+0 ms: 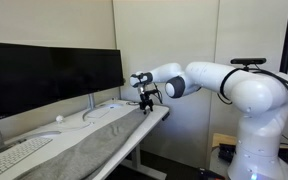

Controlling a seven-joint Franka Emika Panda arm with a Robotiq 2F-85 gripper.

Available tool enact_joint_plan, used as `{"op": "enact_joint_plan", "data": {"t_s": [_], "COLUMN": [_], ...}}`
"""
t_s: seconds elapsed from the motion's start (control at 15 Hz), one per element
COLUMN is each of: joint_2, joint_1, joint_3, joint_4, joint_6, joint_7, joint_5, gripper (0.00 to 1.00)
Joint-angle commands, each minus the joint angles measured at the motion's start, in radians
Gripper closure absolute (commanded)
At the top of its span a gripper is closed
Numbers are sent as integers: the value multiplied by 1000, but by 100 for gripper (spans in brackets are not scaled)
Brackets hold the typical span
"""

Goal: Fold the pants in half

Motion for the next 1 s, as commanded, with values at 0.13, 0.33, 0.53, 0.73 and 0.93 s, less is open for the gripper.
{"op": "enact_joint_plan", "data": {"t_s": [0.13,0.33,0.53,0.73,0.93], "joint_2": [-10,-5,-17,-35,-48], "joint_1": [-15,-14,-15,-15,-13], "joint_3": [1,-3,-4,-4,-6], "joint_4": [-30,-27,-22,-14,-21], "joint_6": [23,36,58,98,130], "joint_7": [5,9,8,9,8], "joint_5": [4,0,0,0,-1], "gripper": [0,0,0,0,0]}}
